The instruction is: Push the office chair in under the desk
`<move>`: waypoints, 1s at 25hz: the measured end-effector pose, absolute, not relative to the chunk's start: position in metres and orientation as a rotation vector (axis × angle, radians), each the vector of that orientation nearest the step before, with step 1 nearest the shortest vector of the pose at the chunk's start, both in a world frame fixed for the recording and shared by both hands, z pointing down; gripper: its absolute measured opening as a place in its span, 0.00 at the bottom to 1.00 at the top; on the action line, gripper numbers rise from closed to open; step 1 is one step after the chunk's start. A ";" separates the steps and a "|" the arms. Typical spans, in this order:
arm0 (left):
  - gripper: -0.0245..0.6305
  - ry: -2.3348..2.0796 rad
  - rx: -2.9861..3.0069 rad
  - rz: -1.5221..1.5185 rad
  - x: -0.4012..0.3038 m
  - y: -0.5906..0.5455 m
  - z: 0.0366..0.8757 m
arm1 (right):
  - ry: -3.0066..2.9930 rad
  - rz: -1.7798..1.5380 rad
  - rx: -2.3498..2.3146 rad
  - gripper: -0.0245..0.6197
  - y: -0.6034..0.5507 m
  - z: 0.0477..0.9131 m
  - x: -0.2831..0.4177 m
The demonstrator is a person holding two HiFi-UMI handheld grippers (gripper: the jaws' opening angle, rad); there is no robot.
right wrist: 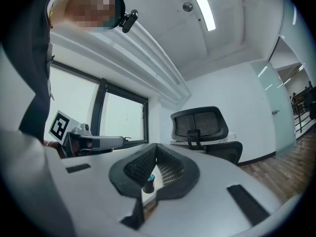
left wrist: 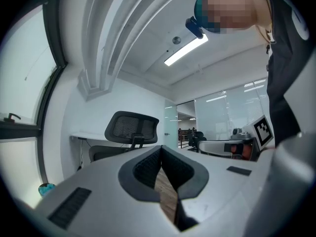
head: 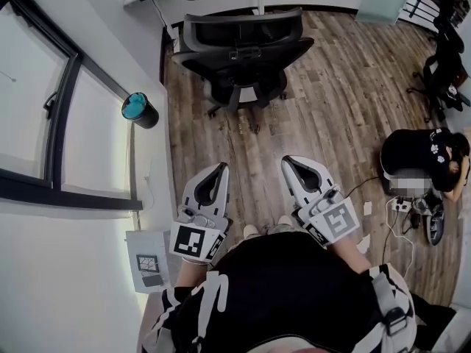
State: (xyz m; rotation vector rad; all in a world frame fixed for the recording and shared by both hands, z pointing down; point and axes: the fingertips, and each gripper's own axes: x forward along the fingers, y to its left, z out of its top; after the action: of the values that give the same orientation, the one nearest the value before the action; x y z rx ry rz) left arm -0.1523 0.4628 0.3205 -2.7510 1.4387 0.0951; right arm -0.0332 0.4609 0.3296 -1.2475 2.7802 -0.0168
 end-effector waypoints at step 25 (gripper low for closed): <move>0.05 1.419 -2.738 0.068 -0.163 0.406 0.333 | 2.764 -0.021 -1.381 0.05 0.410 0.351 -0.024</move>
State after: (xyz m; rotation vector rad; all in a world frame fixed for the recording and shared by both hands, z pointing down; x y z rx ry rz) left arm -0.1631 0.4055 0.3329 -2.7380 1.4191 0.0683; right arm -0.0238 0.4105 0.3511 -1.3806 2.7642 -0.0213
